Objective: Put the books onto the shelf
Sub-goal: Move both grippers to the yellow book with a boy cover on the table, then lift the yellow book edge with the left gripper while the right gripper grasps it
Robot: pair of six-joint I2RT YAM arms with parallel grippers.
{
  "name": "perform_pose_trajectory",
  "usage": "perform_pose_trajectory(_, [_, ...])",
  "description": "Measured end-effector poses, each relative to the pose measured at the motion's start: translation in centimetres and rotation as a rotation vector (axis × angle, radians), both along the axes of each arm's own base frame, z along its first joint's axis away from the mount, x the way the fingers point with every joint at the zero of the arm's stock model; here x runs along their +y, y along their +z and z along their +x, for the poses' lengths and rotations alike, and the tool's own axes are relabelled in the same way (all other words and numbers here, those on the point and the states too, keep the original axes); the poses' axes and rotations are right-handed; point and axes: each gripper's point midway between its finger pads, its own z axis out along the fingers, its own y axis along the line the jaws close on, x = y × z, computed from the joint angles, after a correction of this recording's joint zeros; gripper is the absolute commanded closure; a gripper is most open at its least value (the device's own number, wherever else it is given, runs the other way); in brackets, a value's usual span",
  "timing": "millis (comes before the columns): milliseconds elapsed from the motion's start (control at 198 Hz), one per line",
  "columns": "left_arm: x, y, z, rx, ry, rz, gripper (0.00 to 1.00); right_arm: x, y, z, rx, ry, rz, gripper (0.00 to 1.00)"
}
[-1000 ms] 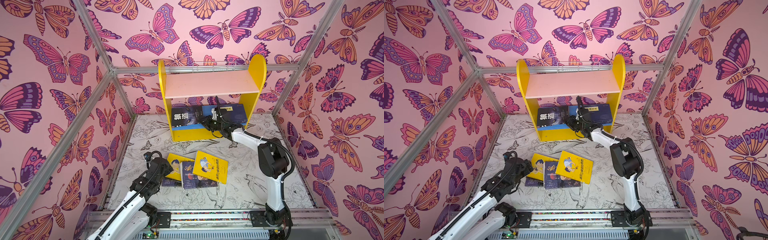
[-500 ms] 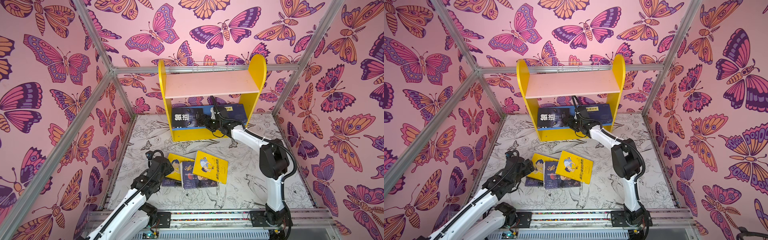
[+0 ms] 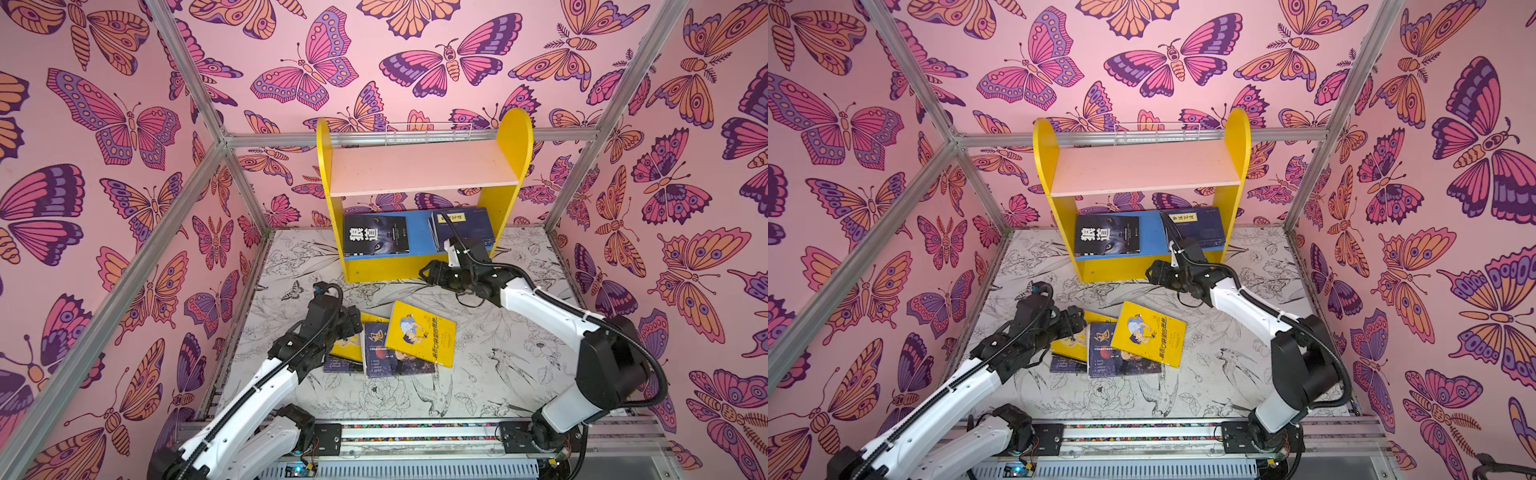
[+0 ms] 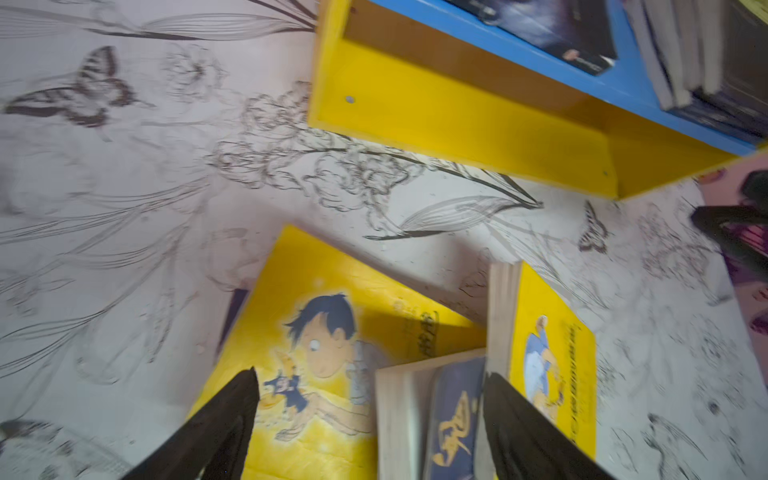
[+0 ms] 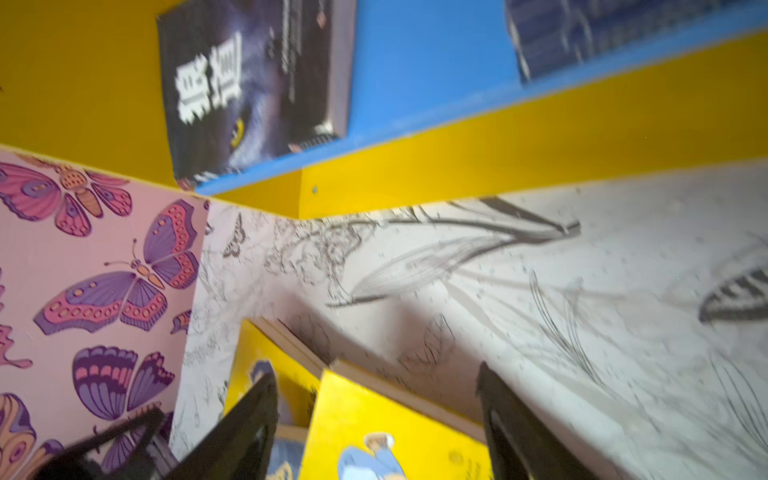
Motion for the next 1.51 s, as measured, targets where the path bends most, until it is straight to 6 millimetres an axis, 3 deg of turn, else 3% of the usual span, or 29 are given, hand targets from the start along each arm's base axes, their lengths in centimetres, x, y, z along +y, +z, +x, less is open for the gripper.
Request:
perform_pose_trajectory(172, [-5.8, 0.4, 0.7, 0.030, -0.229, 0.015, 0.14, -4.8, -6.9, -6.1, 0.239, 0.016, -0.112, 0.24])
perform_pose_trajectory(298, [-8.9, -0.2, 1.2, 0.068, -0.334, 0.028, 0.14, -7.9, -8.7, -7.9, 0.364, 0.008, -0.154, 0.24])
perform_pose_trajectory(404, [-10.7, -1.4, 1.4, 0.117, -0.386, 0.046, 0.15, -8.2, -9.5, -8.8, 0.421, 0.039, -0.133, 0.25])
perform_pose_trajectory(555, [-12.0, -3.2, 0.8, 0.190, -0.436, 0.047, 0.15, -7.4, -12.3, -11.1, 0.547, 0.114, -0.095, 0.26])
perform_pose_trajectory(616, [-12.2, -3.6, 0.5, 0.210, -0.448, 0.046, 0.15, -7.0, -13.5, -11.9, 0.601, 0.135, -0.075, 0.28])
perform_pose_trajectory(984, [-11.7, -6.9, -0.7, 0.336, -0.452, 0.087, 0.15, -3.2, -13.0, -10.8, 0.579, 0.256, 0.121, 0.39])
perform_pose_trajectory(1116, [-11.1, -7.8, -0.3, 0.370, -0.423, 0.085, 0.18, -1.3, -12.1, -9.6, 0.540, 0.298, 0.148, 0.40])
perform_pose_trajectory(1247, [-9.1, -8.1, 0.8, 0.393, -0.336, 0.072, 0.24, 0.8, -11.0, -8.0, 0.481, 0.338, 0.159, 0.41])
perform_pose_trajectory(1383, [-7.2, -9.1, 0.7, 0.433, -0.259, 0.066, 0.41, 2.8, -10.0, -6.9, 0.435, 0.367, 0.169, 0.41])
perform_pose_trajectory(1515, [-6.2, -8.5, 0.6, 0.425, -0.218, 0.056, 0.78, 3.3, -10.0, -6.1, 0.420, 0.352, 0.171, 0.41])
